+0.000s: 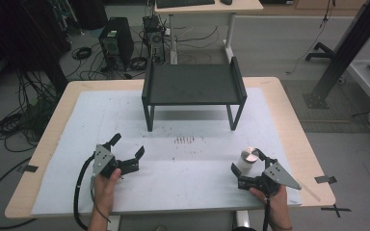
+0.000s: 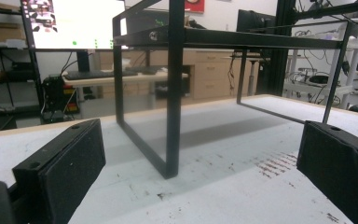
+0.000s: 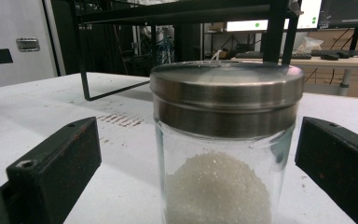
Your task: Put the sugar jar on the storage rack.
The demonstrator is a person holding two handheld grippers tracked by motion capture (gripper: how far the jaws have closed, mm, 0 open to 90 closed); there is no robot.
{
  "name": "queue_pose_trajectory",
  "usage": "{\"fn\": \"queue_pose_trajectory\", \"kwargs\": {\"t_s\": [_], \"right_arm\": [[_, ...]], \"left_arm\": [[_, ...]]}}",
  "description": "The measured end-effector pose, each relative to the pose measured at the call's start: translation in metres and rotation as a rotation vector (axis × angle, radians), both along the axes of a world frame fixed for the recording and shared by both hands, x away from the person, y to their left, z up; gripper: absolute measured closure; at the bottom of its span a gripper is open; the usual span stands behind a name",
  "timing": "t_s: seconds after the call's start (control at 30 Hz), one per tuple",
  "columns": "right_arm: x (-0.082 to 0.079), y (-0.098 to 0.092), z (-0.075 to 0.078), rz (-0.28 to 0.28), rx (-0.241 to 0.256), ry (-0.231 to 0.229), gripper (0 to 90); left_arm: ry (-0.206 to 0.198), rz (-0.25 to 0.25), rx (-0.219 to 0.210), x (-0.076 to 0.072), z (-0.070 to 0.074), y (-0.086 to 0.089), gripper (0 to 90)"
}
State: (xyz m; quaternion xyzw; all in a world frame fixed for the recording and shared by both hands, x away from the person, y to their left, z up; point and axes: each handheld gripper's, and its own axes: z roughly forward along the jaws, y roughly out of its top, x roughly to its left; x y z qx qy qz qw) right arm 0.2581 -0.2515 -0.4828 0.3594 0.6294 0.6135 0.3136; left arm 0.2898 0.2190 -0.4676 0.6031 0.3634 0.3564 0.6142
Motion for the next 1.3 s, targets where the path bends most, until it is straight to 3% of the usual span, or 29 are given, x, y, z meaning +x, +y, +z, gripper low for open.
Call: {"fn": "queue_pose_trajectory", "kwargs": {"t_s": [1.3], "right_arm": [[-0.0005,0.0002,-0.0002,-0.01,0.003,-0.002,7.2]], "left_arm": [[0.0,0.0,-0.003,-0.0002,-0.0001,-0.0001,1.4]]}}
